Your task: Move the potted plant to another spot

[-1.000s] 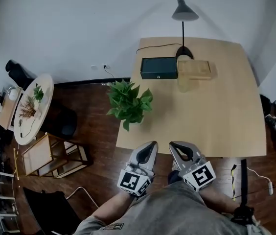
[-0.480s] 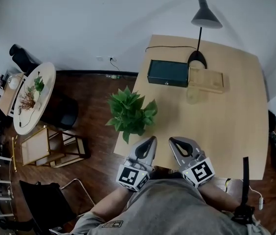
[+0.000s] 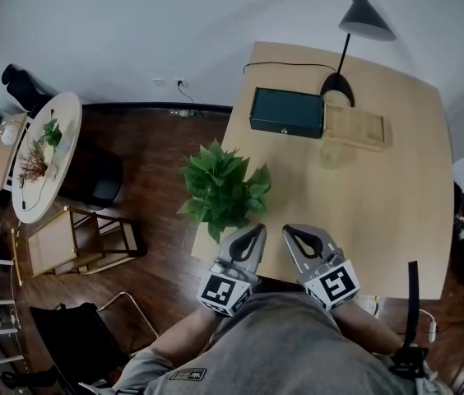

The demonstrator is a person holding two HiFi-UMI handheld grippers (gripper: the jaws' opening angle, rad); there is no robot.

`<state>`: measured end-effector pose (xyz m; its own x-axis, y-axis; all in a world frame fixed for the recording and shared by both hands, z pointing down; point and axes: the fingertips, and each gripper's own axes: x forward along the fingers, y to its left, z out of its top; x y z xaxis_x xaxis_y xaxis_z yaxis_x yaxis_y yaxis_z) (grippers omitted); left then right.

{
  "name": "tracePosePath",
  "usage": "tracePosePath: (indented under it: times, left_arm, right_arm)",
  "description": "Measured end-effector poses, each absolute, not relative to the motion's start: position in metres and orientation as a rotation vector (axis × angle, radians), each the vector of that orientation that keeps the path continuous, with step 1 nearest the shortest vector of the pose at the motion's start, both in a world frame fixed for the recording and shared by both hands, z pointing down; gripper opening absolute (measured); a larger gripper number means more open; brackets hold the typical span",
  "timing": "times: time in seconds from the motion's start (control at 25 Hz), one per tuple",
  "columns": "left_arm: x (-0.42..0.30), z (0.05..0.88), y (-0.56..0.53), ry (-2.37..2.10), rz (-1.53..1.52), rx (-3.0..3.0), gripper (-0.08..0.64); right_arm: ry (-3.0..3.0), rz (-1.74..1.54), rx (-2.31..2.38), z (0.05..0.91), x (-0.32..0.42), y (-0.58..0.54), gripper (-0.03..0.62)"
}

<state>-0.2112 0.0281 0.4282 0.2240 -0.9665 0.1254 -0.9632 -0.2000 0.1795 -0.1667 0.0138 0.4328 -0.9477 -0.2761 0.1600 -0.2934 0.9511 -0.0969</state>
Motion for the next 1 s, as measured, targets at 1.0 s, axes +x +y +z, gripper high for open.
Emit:
tracePosePath:
  times: [1.0]
  left_arm:
    - [-0.284, 0.624, 0.08, -1.798, 0.168, 1.899, 0.002]
  right_arm:
    - [-2.648, 0.325, 0.174, 0.619, -0.236, 0.042, 0.006]
